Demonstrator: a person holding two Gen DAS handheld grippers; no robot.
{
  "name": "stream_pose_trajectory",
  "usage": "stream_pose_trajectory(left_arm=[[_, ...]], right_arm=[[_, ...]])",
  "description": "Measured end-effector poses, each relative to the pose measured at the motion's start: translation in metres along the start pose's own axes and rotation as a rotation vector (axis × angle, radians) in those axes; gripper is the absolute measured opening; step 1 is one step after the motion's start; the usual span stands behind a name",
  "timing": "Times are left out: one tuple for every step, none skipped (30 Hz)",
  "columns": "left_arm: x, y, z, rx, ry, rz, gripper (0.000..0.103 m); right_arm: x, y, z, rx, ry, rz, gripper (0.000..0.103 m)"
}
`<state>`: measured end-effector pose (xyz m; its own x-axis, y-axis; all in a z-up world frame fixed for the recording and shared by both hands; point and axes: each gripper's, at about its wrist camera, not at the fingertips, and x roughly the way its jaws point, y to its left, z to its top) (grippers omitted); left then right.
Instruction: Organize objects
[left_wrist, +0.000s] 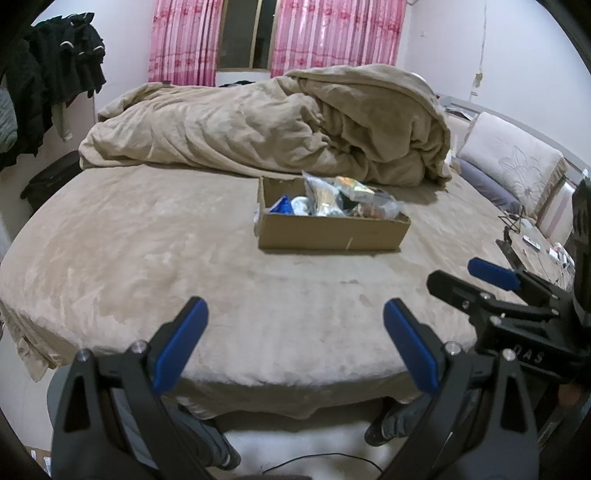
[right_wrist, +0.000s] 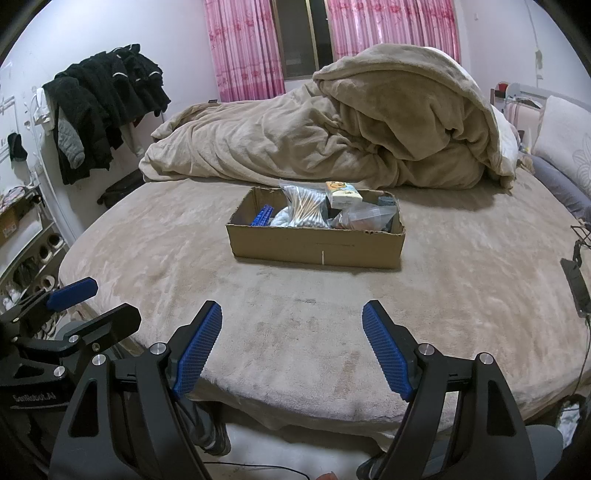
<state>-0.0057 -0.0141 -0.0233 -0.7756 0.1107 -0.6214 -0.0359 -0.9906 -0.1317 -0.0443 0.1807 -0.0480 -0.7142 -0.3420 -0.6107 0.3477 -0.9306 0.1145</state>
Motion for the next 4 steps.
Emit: stream_pose_trajectory(left_arm=[[0.0005,-0.0009,-0.0004,0.005,0.001,-0.002,0.097],[0.0014,-0.0016,-0.0004,0.009,0.002,-0.004,0.097],[0.0024,-0.0023,-0.0003,0.012,0.005,-0.005,0.097],[0.0038,-0.0025,0.0002,0.015,0.007,-0.006,0.097]], right_arm=[[-0.0001,0.0006,0.0002,0.001,0.001,0.001,0.081],[0.0,-0.0001,0.0,0.001,0.0,0.0,0.081],[-0.0001,0.0005,0.0002,0.0,0.0,0.0,0.081],[0.0001,0.0006,0.0002,0.0,0.0,0.0,0.081]])
